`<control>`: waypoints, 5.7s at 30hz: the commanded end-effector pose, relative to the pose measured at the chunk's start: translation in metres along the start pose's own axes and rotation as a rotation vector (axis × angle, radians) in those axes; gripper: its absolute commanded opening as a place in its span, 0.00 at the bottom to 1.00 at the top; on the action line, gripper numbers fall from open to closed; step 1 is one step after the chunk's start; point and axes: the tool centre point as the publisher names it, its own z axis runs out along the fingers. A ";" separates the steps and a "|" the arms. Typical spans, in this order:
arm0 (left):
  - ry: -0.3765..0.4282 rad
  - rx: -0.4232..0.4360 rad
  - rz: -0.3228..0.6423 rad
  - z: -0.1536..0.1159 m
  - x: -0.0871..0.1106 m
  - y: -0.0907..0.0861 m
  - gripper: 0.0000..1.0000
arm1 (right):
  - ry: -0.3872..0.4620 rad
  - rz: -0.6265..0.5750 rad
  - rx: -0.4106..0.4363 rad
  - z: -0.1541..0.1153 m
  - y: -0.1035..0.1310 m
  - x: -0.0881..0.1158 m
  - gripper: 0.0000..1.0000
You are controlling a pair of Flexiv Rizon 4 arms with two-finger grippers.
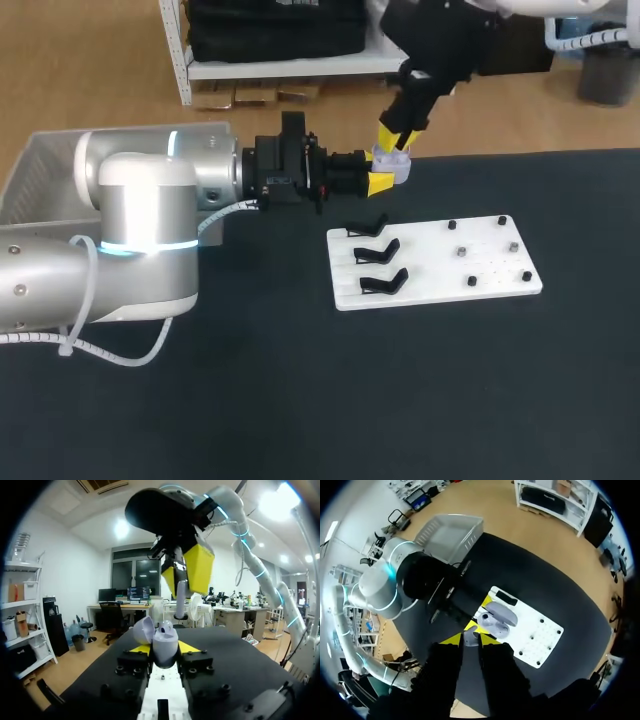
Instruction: Pick up each earbud case from the left stands, insert the matching earbuds, close the lid, and place the case in the box.
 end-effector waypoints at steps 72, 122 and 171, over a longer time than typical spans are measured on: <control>-0.003 -0.001 0.002 0.000 0.001 0.000 0.00 | 0.013 -0.096 0.171 0.030 -0.010 -0.006 0.00; -0.003 -0.001 0.002 0.000 0.001 0.000 0.00 | -0.025 -0.108 0.253 0.025 -0.018 -0.007 0.38; -0.003 -0.001 0.002 0.000 0.001 0.000 0.00 | -0.122 0.115 0.250 0.016 -0.054 -0.024 0.42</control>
